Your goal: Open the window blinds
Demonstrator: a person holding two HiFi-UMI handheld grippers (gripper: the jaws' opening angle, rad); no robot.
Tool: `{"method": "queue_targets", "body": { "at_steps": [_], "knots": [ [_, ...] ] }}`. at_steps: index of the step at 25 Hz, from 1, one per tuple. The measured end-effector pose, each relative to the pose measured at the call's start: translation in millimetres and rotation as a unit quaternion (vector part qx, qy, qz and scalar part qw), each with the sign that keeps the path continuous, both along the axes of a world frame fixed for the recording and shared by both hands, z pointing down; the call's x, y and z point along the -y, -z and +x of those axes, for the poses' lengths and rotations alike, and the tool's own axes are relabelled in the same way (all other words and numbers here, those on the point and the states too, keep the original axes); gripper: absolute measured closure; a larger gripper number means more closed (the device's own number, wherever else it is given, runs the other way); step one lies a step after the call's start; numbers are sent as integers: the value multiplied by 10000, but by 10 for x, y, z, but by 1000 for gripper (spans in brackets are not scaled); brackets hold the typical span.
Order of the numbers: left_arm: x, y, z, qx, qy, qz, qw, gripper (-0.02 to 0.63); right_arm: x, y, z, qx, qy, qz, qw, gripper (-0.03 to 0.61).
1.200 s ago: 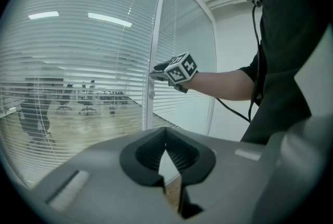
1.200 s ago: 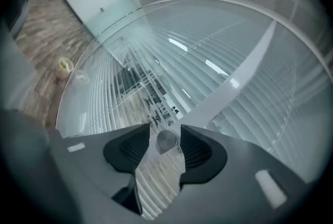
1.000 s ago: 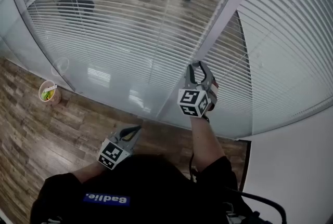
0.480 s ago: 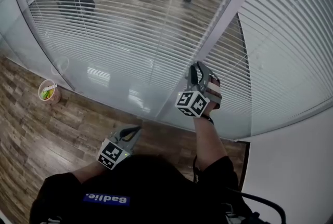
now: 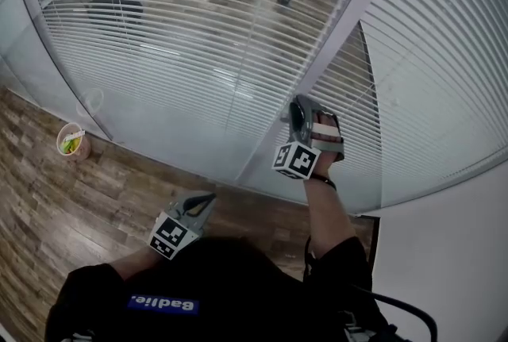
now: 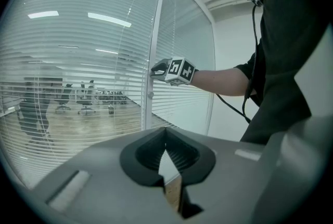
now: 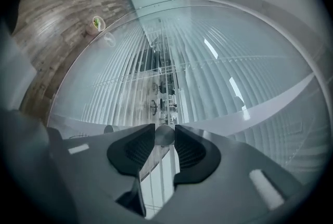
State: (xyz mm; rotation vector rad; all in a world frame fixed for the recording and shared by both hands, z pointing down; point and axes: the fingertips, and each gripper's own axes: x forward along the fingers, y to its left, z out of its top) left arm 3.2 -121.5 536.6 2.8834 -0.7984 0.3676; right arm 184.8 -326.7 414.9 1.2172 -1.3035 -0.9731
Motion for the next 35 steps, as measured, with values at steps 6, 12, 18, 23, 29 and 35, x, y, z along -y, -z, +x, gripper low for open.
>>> {"method": "queue_targets", "body": {
  "at_steps": [6, 12, 18, 23, 29, 35],
  "knots": [
    [6, 22, 0, -13, 5, -2, 10000, 614, 13, 25, 14, -16, 1, -10, 10000, 457],
    [1, -47, -27, -20, 11, 30, 10000, 614, -60, 13, -90, 350, 230, 358, 9985, 404],
    [23, -59, -45, -50, -133, 75, 9999, 614, -235, 16, -106, 1034, 110, 514, 9933, 405],
    [-52, -9, -141, -115, -391, 79, 9991, 614, -445, -24, -138, 1251, -171, 474, 9909, 405],
    [-242, -161, -149, -244, -878, -120, 9958, 614, -763, -147, -181, 1579, -511, 412, 9853, 405],
    [-440, -191, -92, -335, -1250, -252, 9913, 614, -1201, -245, -324, 2353, -655, 247, 9694, 422]
  ]
}}
